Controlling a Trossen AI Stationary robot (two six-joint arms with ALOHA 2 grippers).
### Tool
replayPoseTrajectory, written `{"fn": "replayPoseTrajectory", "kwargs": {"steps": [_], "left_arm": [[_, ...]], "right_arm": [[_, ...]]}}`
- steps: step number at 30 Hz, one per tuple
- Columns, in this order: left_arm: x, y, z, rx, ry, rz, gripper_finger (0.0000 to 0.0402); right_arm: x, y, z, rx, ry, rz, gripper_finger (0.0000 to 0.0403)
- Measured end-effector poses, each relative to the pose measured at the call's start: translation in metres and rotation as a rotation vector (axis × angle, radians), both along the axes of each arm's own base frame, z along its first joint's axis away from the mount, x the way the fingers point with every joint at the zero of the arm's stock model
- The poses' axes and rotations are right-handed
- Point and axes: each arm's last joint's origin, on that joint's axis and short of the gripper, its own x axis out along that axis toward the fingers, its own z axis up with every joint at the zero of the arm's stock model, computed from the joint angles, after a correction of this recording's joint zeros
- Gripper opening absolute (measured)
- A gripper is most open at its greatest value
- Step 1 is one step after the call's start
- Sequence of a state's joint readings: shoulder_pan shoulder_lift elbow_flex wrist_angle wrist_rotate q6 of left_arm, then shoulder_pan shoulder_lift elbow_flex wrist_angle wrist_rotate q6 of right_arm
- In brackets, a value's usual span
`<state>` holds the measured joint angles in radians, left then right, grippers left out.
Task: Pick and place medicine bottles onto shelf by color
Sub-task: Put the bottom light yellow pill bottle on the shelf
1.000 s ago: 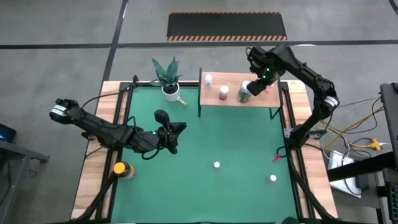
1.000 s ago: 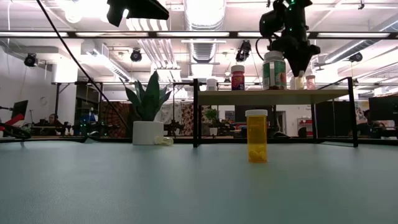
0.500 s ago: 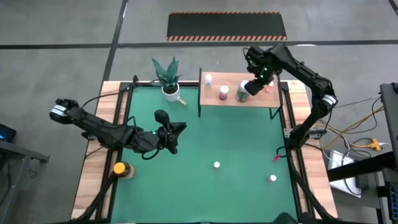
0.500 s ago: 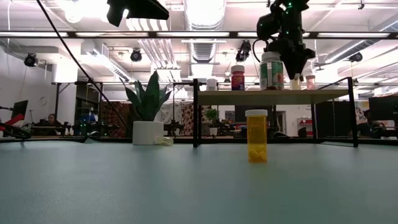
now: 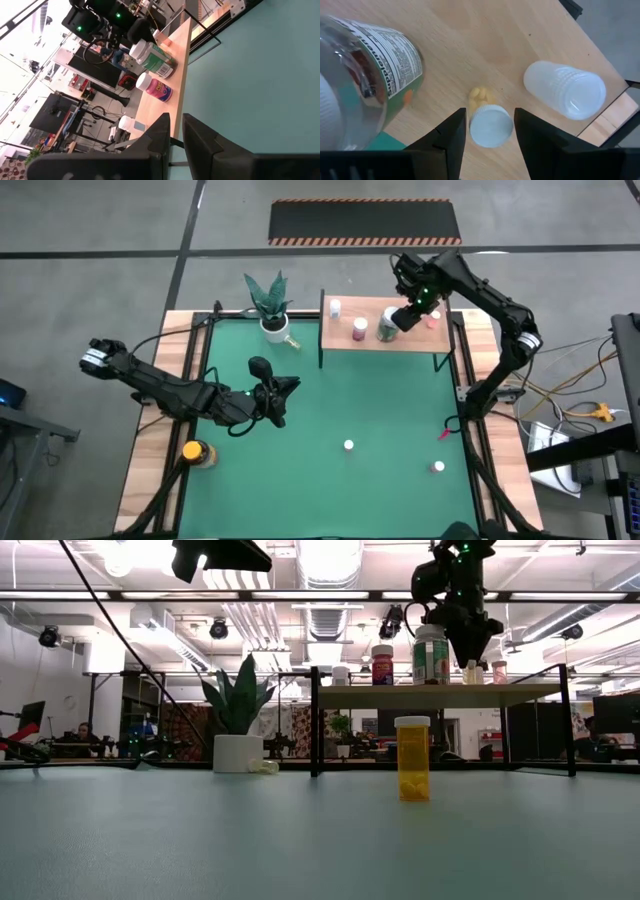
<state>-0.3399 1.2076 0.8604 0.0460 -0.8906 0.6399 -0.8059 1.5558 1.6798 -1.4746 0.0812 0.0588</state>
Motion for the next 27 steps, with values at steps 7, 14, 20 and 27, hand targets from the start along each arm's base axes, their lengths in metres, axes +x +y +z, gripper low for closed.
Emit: {"fn": "replayPoseTrajectory", "kwargs": {"steps": [7, 14, 20, 27], "left_arm": [[0.0, 0.0, 0.0, 0.0, 0.0, 0.0, 0.0033], [0.0, 0.0, 0.0, 0.0, 0.0, 0.0, 0.0033], [0.0, 0.0, 0.0, 0.0, 0.0, 0.0, 0.0033], [0.0, 0.0, 0.0, 0.0, 0.0, 0.0, 0.0033]], "right_arm": [[-0.001, 0.0, 0.012, -0.031, -0.007, 0.005, 0.0151], [-0.008, 0.008, 0.026, -0.019, -0.01, 0.006, 0.0138], [-0.017, 0.018, 0.037, -0.036, -0.037, 0.007, 0.0125], [-0.029, 0.032, 0.045, -0.052, -0.066, 0.004, 0.0123]]}}
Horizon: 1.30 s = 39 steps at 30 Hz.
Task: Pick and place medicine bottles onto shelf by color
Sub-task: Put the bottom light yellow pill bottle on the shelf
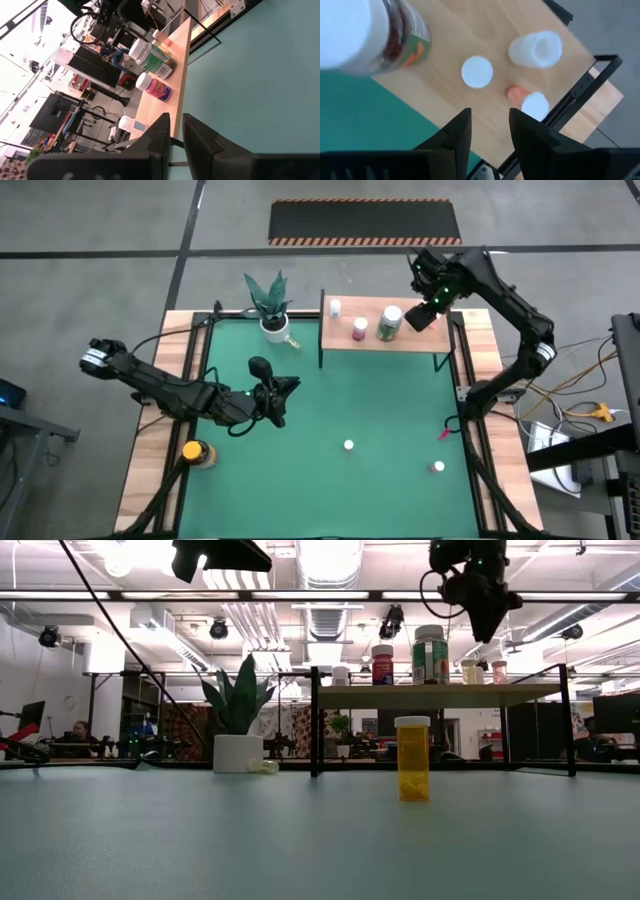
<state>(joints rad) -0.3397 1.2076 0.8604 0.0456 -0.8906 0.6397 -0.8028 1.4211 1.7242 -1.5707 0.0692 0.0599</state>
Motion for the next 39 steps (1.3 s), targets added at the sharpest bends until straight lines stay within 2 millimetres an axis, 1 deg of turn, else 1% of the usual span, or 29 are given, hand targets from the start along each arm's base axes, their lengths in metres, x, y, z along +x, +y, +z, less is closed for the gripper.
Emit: {"fn": "replayPoseTrajectory", "kwargs": {"steps": [5, 14, 17, 20, 27, 31, 33, 35, 39], "left_arm": [[0.0, 0.0, 0.0, 0.0, 0.0, 0.0, 0.0033], [0.0, 0.0, 0.0, 0.0, 0.0, 0.0, 0.0033], [0.0, 0.0, 0.0, 0.0, 0.0, 0.0, 0.0033], [0.0, 0.0, 0.0, 0.0, 0.0, 0.0, 0.0033], [0.0, 0.0, 0.0, 0.0, 0.0, 0.0, 0.0033], [0.0, 0.0, 0.0, 0.0, 0.0, 0.0, 0.0033], [0.0, 0.0, 0.0, 0.0, 0.0, 0.0, 0.0033], [0.0, 0.0, 0.0, 0.0, 0.0, 0.0, 0.0033], [0.0, 0.0, 0.0, 0.0, 0.0, 0.0, 0.0033]], "right_arm": [[-0.006, 0.009, -0.011, 0.034, -0.044, 0.012, 0.0123], [-0.003, 0.013, -0.044, -0.015, -0.109, 0.043, 0.0121], [-0.001, 0.011, -0.052, -0.025, -0.118, 0.045, 0.011], [0.0, 0.01, -0.055, -0.033, -0.126, 0.045, 0.0093], [0.004, 0.006, -0.054, -0.06, -0.164, 0.01, 0.0047], [0.002, 0.008, -0.053, -0.041, -0.145, 0.009, 0.0039], [0.0, 0.01, -0.047, -0.03, -0.13, 0.019, 0.0038], [-0.004, 0.013, -0.037, -0.037, -0.132, 0.034, 0.0038], [-0.008, 0.018, -0.017, -0.148, -0.214, 0.056, 0.0038]]}}
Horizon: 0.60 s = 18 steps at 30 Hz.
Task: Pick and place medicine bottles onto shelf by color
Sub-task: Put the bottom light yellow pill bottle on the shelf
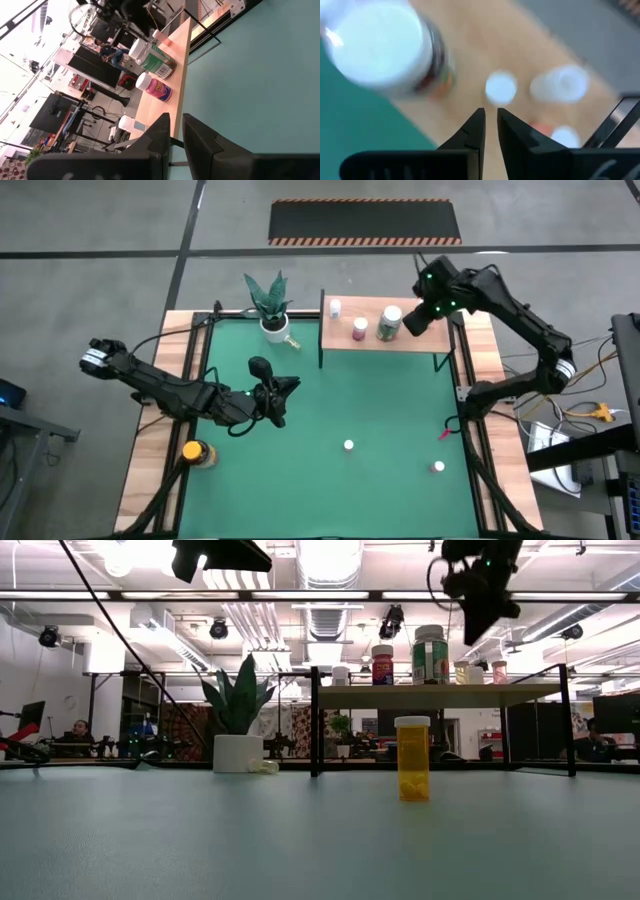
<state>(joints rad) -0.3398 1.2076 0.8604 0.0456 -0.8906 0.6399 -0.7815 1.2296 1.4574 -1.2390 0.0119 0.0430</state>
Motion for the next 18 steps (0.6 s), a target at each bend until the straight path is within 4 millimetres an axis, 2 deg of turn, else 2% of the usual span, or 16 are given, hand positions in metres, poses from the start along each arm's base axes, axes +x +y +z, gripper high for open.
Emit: {"fn": "replayPoseTrajectory", "kwargs": {"steps": [3, 6, 18], "left_arm": [[0.0, 0.0, 0.0, 0.0, 0.0, 0.0, 0.0033], [0.0, 0.0, 0.0, 0.0, 0.0, 0.0, 0.0033], [0.0, 0.0, 0.0, 0.0, 0.0, 0.0, 0.0033]], "right_arm": [[-0.001, 0.001, 0.007, -0.096, -0.074, -0.005, 0.0038], [-0.003, 0.002, 0.005, -0.128, -0.107, -0.006, 0.0038], [0.001, -0.002, -0.032, -0.123, -0.116, -0.023, 0.0038]]}}
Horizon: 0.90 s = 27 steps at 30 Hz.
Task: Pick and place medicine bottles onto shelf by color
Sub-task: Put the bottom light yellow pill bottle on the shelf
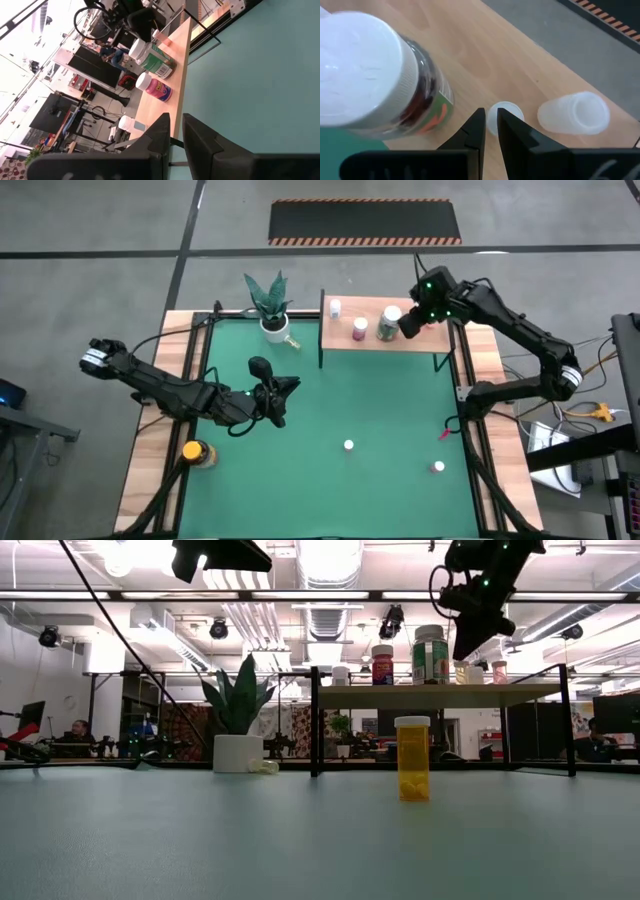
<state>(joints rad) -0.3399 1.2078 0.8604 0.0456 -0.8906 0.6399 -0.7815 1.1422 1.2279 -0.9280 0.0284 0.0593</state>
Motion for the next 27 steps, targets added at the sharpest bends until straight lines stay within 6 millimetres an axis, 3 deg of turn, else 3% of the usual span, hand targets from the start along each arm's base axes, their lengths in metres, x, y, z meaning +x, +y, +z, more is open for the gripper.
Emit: {"fn": "replayPoseTrajectory", "kwargs": {"steps": [27], "left_arm": [[0.0, 0.0, 0.0001, 0.0, -0.001, 0.0, 0.0033]], "right_arm": [[-0.0011, -0.0045, -0.0006, -0.089, 0.08, -0.056, 0.0038]]}}
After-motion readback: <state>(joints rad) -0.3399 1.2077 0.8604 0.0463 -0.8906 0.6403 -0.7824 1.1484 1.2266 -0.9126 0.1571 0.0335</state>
